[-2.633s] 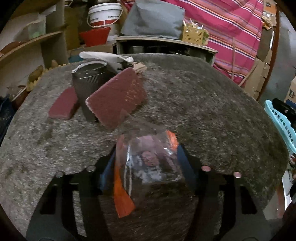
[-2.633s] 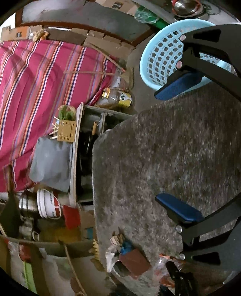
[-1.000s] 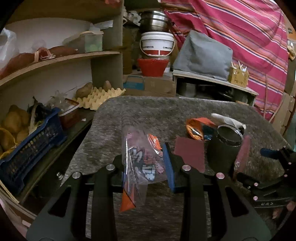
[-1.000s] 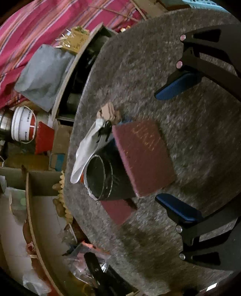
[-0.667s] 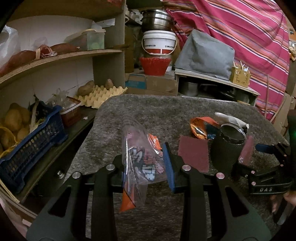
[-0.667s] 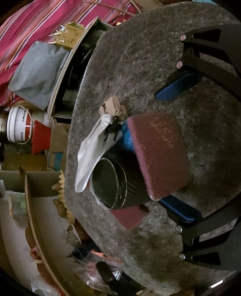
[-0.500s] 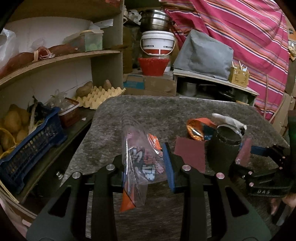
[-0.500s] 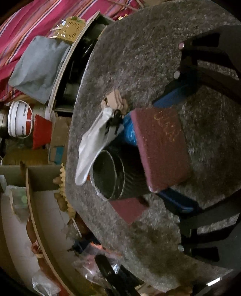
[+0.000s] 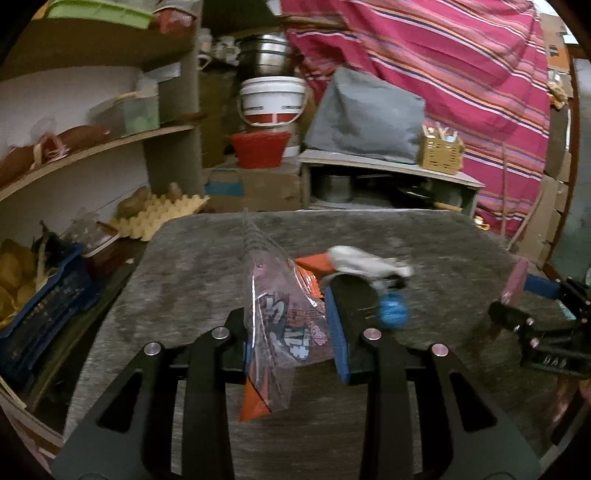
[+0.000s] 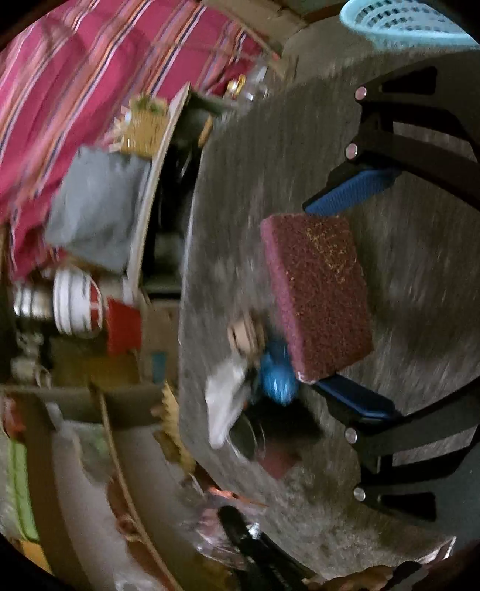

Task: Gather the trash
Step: 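Carry the plastic bag and maroon pad over the light-blue basket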

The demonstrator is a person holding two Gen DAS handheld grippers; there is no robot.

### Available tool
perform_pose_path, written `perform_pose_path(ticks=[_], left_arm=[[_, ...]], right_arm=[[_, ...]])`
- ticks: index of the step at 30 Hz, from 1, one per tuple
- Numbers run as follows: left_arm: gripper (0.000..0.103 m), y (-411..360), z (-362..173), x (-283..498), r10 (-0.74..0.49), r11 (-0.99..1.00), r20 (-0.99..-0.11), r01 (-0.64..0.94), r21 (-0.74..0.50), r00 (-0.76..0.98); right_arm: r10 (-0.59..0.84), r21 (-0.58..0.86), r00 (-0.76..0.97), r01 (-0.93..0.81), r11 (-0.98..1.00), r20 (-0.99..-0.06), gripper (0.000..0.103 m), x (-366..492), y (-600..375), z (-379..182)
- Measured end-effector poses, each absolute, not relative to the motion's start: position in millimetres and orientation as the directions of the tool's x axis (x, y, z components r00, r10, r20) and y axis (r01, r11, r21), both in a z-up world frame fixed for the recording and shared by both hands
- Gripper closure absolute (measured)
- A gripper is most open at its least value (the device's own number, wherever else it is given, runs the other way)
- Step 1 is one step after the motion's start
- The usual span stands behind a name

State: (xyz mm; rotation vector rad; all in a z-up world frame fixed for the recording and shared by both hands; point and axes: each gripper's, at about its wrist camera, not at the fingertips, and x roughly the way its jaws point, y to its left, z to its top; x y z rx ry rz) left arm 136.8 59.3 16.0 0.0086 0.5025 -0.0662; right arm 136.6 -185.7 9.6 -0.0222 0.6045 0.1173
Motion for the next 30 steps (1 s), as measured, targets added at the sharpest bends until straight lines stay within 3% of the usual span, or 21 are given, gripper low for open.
perform_pose_path(ticks=[14,30], left_arm=[[0.072,-84,35,119,-0.201,0.975,-0.426,0.221,-0.004,0.882],[0.072,-333,10,103,-0.545,0.788,-0.476,0.615,-0.010,0.690]], right_arm=[[-0.181,-0.027,0.860,0.191,0.981,-0.477,0.019,77,-349,38],[-0.427,0.074,0.738,0.538,0.839,-0.523,0.019,11,-549,20]])
